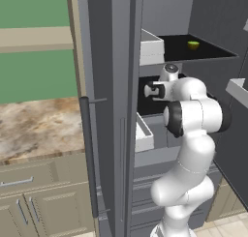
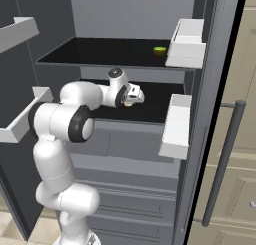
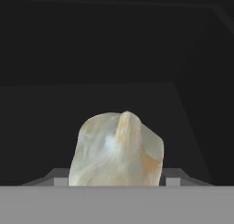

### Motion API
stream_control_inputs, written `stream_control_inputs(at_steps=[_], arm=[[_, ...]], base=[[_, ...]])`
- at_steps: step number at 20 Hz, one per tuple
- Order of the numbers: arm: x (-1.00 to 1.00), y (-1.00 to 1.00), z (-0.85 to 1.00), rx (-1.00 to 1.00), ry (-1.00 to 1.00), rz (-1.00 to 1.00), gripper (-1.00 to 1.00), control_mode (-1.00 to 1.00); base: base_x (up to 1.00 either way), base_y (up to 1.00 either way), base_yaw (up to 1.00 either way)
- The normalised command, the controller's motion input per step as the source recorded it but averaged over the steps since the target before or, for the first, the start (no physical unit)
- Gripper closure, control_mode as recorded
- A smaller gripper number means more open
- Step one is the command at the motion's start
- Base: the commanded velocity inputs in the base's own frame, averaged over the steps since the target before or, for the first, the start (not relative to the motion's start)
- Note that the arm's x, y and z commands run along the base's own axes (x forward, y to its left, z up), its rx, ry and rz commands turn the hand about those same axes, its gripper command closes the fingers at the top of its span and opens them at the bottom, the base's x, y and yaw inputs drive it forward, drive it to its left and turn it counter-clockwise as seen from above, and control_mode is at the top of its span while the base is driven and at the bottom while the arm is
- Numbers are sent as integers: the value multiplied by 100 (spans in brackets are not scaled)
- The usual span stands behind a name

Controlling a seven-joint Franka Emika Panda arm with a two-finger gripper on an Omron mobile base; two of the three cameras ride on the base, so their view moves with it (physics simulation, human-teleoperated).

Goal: Retrieve the bottle and the shaker from the cabinet and place them next to the mixing bowl on the counter. Then add garlic from the fridge to the mixing bowl.

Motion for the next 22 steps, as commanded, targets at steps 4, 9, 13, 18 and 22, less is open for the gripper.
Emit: stream_control_inputs(at_steps=[4,9,13,18,22], arm=[[-93,-13,-3,0,-2,0,100,-100],[-100,-6,0,0,0,0,100,-100],[-99,0,15,0,3,0,100,-100],[-80,5,53,0,14,0,100,-100],[-58,15,76,0,24,0,100,-100]], base=[[0,0,0],[0,0,0],[0,0,0],[0,0,0],[0,0,0]])
